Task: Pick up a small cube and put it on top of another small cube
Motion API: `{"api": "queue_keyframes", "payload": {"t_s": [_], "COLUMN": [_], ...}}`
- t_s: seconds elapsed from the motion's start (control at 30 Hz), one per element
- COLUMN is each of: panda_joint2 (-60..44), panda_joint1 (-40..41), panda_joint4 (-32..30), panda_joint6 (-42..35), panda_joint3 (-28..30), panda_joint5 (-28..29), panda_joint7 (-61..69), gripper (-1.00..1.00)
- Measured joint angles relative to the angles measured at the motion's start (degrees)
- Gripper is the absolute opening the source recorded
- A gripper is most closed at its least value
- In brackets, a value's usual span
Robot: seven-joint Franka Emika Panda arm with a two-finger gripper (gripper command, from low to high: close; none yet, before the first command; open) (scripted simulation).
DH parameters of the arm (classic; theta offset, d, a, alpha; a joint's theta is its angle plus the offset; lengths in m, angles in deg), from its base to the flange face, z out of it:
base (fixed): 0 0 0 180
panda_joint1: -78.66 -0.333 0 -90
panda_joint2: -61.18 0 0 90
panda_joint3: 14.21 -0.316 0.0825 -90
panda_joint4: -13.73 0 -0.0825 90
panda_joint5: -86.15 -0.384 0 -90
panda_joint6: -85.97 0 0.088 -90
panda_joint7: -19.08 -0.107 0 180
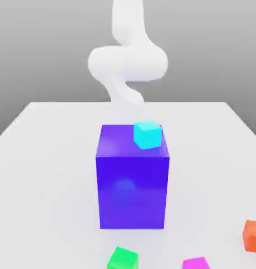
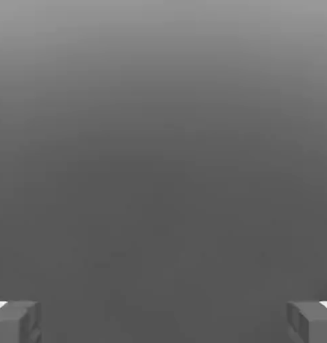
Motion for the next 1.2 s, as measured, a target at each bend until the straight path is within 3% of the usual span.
{"api": "queue_keyframes", "payload": {"t_s": [0.63,0.97,1.13,1.17,1.2], "panda_joint2": [-39.8,-60.5,-70.8,-71.9,-71.9], "panda_joint1": [-1.9,-4.9,-6.8,-7.1,-7.1], "panda_joint4": [2.0,3.0,4.8,5.1,5.1], "panda_joint6": [10.8,16.6,23.3,24.1,24.1], "panda_joint3": [-6.9,-8.0,-6.3,-6.0,-6.0], "panda_joint5": [5.5,6.8,8.8,9.1,9.1], "panda_joint7": [-5.8,-7.8,-9.3,-9.5,-9.5], "gripper": [0.00,0.00,0.00,-1.00,-1.00]}}
